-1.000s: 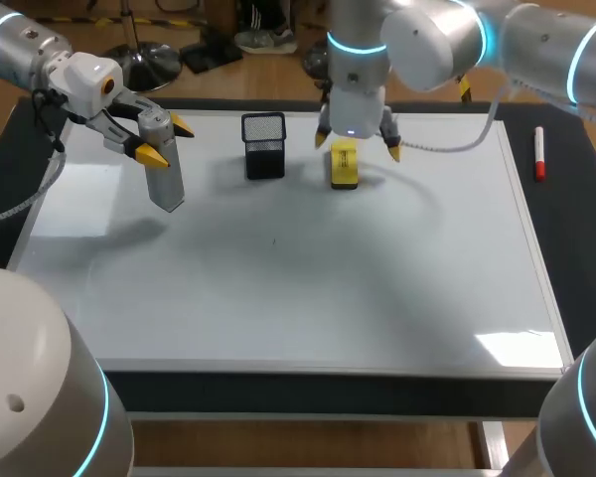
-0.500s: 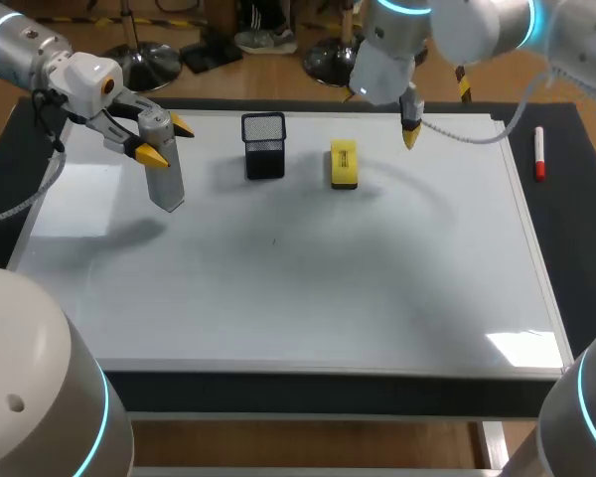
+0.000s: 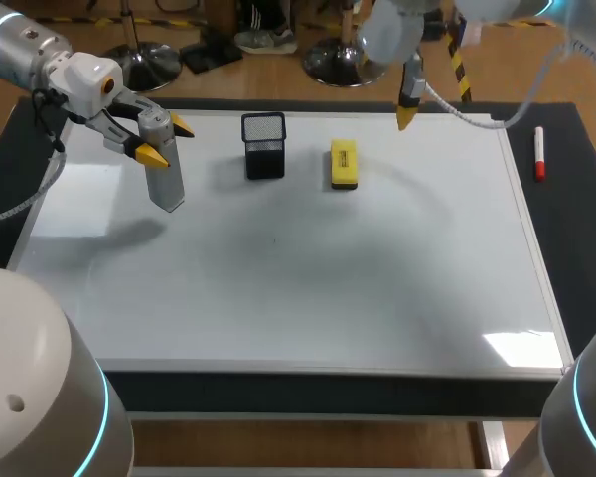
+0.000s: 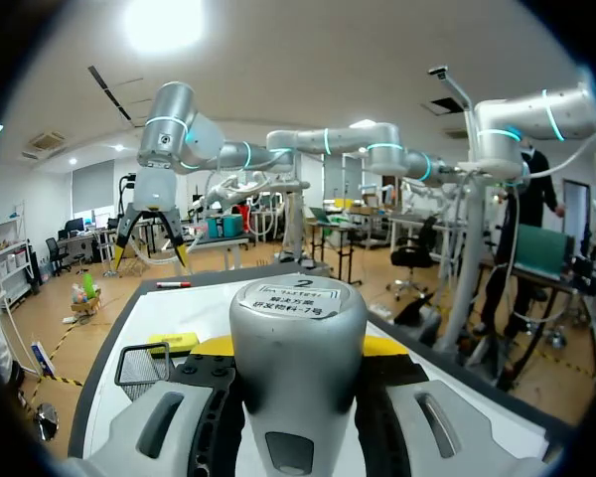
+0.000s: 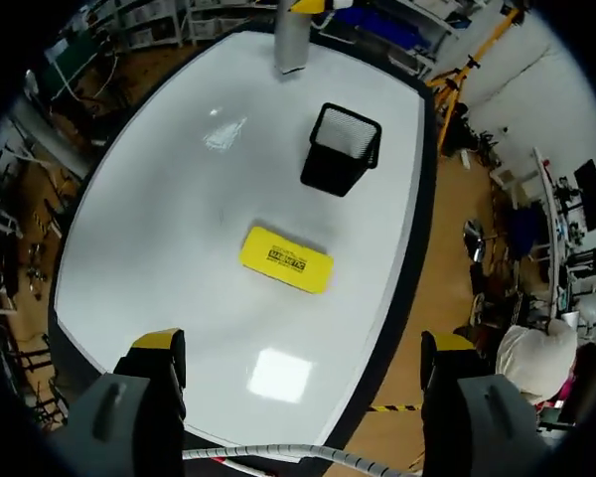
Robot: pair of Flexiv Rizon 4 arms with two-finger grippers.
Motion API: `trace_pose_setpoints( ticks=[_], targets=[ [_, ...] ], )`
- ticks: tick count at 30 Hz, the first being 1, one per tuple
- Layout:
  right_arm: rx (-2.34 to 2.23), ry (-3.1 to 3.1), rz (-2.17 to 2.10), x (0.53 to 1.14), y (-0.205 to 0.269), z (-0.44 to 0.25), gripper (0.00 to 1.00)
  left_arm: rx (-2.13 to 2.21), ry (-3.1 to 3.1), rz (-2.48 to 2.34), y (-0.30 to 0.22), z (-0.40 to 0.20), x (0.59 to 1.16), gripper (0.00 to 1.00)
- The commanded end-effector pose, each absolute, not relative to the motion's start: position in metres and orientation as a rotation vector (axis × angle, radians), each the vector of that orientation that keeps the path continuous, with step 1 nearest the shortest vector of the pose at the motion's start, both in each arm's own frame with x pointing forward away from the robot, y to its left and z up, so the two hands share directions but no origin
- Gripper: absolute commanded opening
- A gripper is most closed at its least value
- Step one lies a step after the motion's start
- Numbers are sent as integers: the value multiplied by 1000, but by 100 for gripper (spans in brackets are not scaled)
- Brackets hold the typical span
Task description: Pick up the inspection probe, press it on each red-marked spot on the whiteboard one by one, put down the probe, pick up the eraser, and wipe off all the red marks.
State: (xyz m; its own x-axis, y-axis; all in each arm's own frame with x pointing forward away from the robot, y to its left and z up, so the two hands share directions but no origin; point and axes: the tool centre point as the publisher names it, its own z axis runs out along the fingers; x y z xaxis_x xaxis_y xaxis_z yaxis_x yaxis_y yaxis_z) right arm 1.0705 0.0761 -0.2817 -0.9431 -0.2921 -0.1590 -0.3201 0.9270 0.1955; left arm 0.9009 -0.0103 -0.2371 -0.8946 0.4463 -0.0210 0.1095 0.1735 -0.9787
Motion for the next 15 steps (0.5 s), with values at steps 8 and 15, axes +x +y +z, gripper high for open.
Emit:
trace_pose_setpoints(
  ticks=[8,15],
  targets=[
    [-323,2930,456,1070,66,-260,100,-536,-2182,1782,-10,-236,901,0],
    [-310,2950,487,1070,65,-257,100,-536,-2182,1782,-10,-236,901,0]
  ],
)
